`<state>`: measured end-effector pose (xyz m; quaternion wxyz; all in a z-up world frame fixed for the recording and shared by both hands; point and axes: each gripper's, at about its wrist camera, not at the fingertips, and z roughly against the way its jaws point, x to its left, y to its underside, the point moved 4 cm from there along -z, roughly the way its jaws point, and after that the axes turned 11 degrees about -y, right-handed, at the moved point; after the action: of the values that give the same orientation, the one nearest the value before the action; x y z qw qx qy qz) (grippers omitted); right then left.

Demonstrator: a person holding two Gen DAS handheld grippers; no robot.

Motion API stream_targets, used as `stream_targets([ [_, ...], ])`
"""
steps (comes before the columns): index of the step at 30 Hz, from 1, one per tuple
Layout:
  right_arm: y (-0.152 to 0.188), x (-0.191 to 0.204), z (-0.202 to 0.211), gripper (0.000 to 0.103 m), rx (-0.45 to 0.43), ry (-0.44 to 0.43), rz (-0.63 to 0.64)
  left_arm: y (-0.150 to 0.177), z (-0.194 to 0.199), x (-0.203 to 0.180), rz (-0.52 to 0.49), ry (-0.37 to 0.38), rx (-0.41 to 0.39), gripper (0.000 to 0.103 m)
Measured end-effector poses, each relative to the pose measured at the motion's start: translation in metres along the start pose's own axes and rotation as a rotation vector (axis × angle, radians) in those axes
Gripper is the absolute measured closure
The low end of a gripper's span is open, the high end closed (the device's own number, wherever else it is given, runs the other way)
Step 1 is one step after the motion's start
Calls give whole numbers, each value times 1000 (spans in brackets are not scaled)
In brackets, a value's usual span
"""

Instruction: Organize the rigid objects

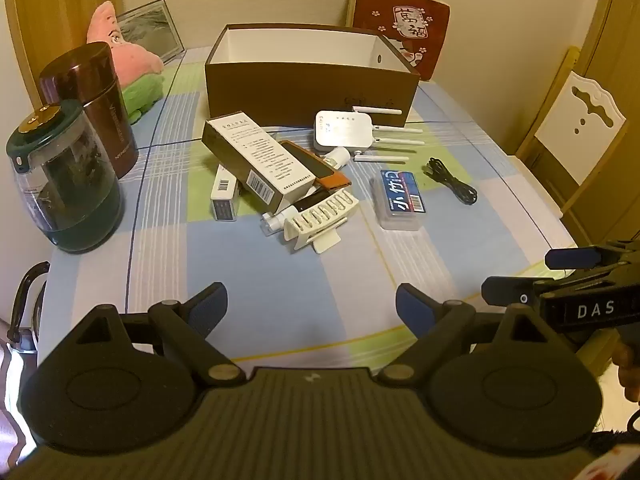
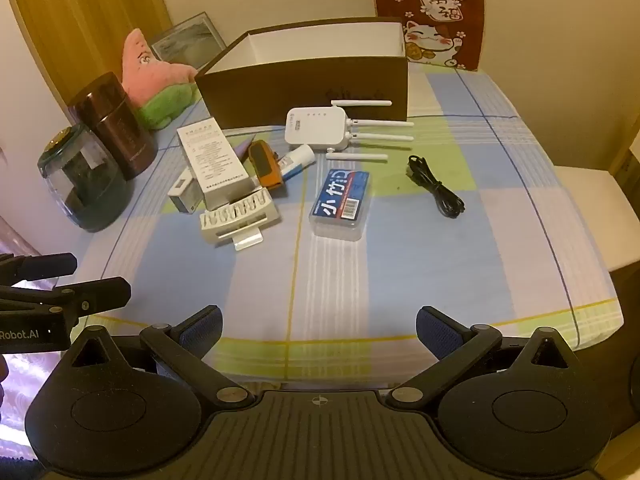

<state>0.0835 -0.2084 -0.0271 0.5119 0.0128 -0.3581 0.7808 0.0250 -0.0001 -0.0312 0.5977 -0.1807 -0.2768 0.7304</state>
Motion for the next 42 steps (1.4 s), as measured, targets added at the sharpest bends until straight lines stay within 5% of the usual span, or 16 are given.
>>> stream_targets([
  [42,-6,4,-6,2,10,9,6,-1,-1,5,4,-6,4,14],
])
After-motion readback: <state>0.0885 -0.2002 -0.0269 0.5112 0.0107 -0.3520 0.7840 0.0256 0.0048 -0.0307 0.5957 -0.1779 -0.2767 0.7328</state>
